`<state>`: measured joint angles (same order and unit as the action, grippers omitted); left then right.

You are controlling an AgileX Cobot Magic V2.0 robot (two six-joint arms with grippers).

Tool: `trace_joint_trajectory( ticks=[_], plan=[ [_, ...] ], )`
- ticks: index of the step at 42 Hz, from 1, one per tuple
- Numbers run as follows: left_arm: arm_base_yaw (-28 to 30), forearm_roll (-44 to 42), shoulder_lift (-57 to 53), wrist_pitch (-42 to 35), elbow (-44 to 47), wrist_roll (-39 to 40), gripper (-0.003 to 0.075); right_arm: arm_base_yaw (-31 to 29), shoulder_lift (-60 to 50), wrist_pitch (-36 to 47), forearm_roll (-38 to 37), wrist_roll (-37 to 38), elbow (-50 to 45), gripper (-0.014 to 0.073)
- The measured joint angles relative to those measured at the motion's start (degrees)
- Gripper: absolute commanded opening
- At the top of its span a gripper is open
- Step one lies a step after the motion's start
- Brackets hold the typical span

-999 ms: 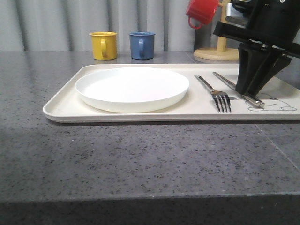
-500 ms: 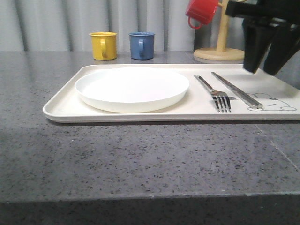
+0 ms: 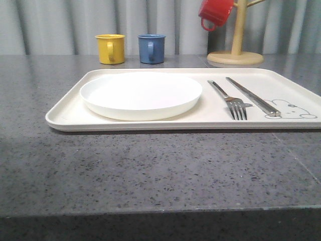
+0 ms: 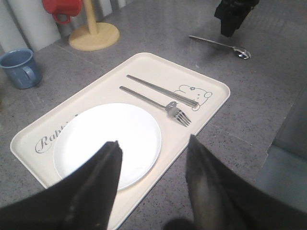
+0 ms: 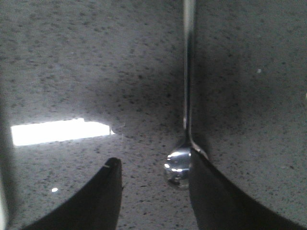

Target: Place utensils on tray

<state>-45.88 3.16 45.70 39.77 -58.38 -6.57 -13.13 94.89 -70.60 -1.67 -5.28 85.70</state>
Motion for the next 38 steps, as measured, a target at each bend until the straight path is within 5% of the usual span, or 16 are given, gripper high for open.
trace_joint_trajectory(
  ticks=[20, 38],
  plan=[
    [0.0, 0.0, 0.0, 0.0, 0.0, 0.0, 0.0312, -2.6, 8.8, 6.3, 0.3, -2.2, 0.0, 0.0351],
    [0.0, 0.0, 0.0, 0.0, 0.0, 0.0, 0.0312, -2.8, 10.3, 6.5, 0.3, -2.3, 0.0, 0.0023]
  ],
)
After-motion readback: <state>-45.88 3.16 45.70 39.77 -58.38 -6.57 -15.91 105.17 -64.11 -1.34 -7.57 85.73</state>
